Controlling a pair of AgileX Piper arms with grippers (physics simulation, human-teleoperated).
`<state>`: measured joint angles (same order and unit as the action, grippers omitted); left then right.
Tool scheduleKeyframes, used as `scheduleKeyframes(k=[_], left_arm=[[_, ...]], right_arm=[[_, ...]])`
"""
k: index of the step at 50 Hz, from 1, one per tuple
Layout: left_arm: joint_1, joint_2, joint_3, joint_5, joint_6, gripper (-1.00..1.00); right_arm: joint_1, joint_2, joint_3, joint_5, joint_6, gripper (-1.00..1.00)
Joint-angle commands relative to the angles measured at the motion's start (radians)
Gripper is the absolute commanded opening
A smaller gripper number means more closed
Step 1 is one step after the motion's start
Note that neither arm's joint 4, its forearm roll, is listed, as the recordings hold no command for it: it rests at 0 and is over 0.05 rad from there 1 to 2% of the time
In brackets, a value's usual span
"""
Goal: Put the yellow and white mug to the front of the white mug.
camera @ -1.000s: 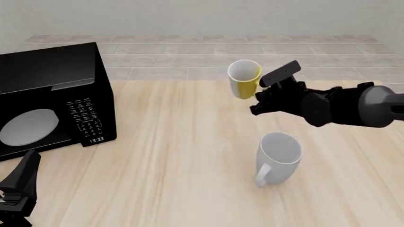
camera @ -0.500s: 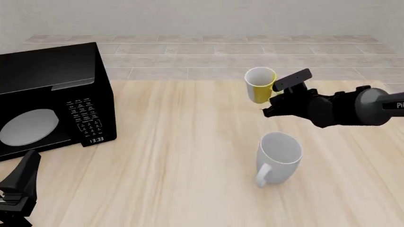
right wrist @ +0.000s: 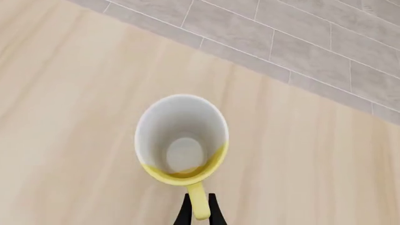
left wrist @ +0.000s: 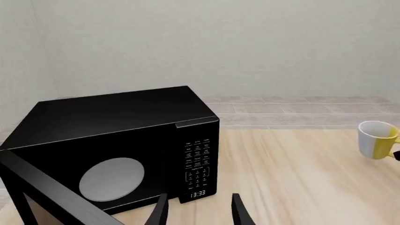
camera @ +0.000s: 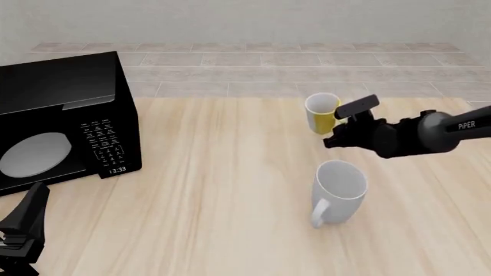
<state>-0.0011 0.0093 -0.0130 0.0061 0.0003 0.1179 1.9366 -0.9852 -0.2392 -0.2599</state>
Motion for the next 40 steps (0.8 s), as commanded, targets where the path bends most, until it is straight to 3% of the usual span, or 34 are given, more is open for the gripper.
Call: scheduleKeyframes(k=[1, 33, 34, 40], left_arm=[[0.0, 0.0, 0.0, 0.0, 0.0, 1.0], [0.0, 0.0, 0.0, 0.0, 0.0, 1.0], [0.0, 0.0, 0.0, 0.0, 0.0, 1.0], [0.0, 0.0, 0.0, 0.0, 0.0, 1.0]], right_arm=[[-0.01, 0.053, -0.026, -0.008, 0.012, -1.0], [-0.024, 0.131, -0.065, 0.004, 0.026, -1.0], [-0.026, 0.131, -0.067, 0.006, 0.026, 1.0], [-0.018, 0.104, -0.051, 0.012, 0.037, 1.0]])
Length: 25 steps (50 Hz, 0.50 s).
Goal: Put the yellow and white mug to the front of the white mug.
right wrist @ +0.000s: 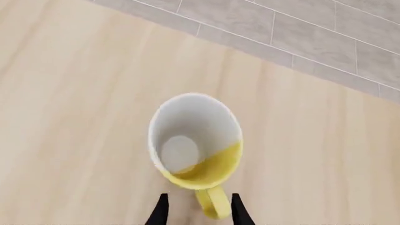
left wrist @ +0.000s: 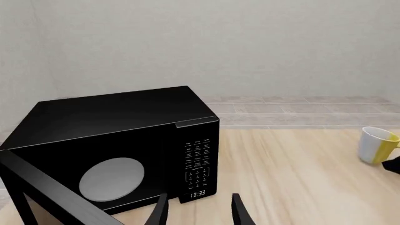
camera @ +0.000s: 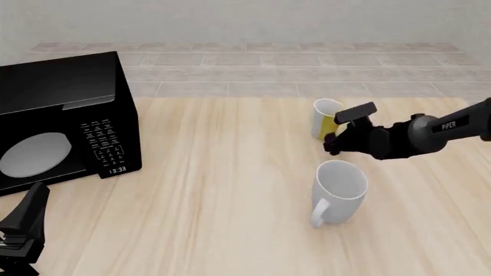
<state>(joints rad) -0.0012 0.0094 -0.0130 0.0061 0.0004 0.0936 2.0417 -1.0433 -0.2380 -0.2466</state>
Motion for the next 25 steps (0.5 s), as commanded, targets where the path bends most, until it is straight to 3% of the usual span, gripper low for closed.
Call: scheduleKeyframes(k=[1, 25], left_arm=[[0.0, 0.0, 0.0, 0.0, 0.0, 1.0], [0.0, 0.0, 0.0, 0.0, 0.0, 1.0]], right_arm=[[0.006, -0.003, 0.009, 0.011, 0.023, 1.0], [0.022, -0.165, 0.084, 0.026, 0.02, 1.0]])
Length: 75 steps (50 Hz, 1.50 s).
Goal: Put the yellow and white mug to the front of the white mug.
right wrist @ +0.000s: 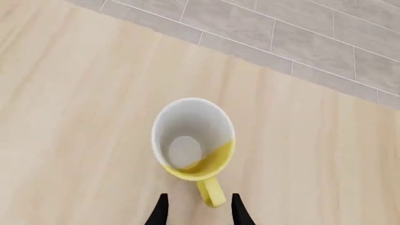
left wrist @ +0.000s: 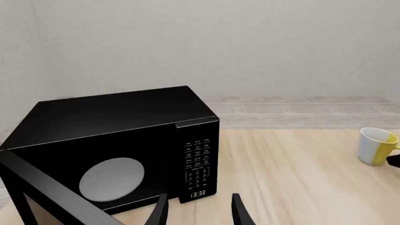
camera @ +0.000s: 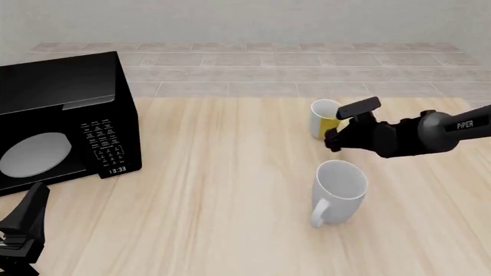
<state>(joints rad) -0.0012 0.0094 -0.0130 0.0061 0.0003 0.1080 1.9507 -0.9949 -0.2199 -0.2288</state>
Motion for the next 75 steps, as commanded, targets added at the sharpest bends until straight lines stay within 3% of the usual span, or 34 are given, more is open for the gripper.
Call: scheduleKeyframes(k=[1, 15, 39, 65, 75], left_arm=[[0.0, 0.0, 0.0, 0.0, 0.0, 1.0], [0.0, 0.0, 0.0, 0.0, 0.0, 1.0], [0.0, 0.0, 0.0, 0.0, 0.0, 1.0], [0.0, 0.0, 0.0, 0.0, 0.0, 1.0], [0.0, 0.0, 0.0, 0.0, 0.0, 1.0]], right_arm=[[0.008, -0.08, 0.04, 0.008, 0.0, 1.0], [0.023, -0.242, 0.117, 0.029, 0.004, 1.0], [0.058, -0.679, 0.329, 0.042, 0.034, 1.0], [0.05, -0.963, 0.525, 0.003, 0.045, 1.0], [0.037, -1.106, 0.571, 0.053, 0.054, 1.0]])
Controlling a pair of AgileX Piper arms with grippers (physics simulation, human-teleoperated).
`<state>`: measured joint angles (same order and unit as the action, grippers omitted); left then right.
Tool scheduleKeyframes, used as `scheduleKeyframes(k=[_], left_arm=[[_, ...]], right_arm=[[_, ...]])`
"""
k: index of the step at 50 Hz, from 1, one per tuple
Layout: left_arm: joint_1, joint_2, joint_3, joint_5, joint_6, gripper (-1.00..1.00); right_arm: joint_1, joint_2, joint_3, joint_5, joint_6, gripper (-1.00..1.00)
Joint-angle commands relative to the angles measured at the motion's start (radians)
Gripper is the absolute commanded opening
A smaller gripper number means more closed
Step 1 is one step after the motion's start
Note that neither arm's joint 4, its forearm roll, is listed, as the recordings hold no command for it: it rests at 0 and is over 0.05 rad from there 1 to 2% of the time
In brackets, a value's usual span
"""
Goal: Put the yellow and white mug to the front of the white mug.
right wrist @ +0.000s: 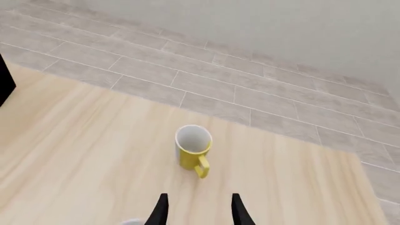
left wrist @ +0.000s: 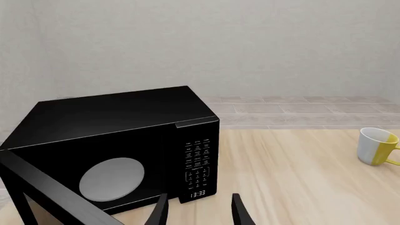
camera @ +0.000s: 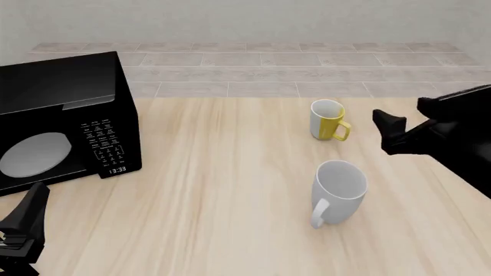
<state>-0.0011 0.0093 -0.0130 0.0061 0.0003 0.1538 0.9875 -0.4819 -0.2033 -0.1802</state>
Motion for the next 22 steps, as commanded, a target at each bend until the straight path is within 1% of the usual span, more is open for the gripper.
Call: scheduleKeyframes(k=[1, 22], left_arm=[[0.0, 0.0, 0.0, 0.0, 0.0, 1.0], [0.0, 0.0, 0.0, 0.0, 0.0, 1.0]], right_arm=[[-0.008, -0.143, 0.058, 0.037, 0.005, 1.0], [-0.01, -0.386, 0.099, 0.175, 0.019, 1.0]])
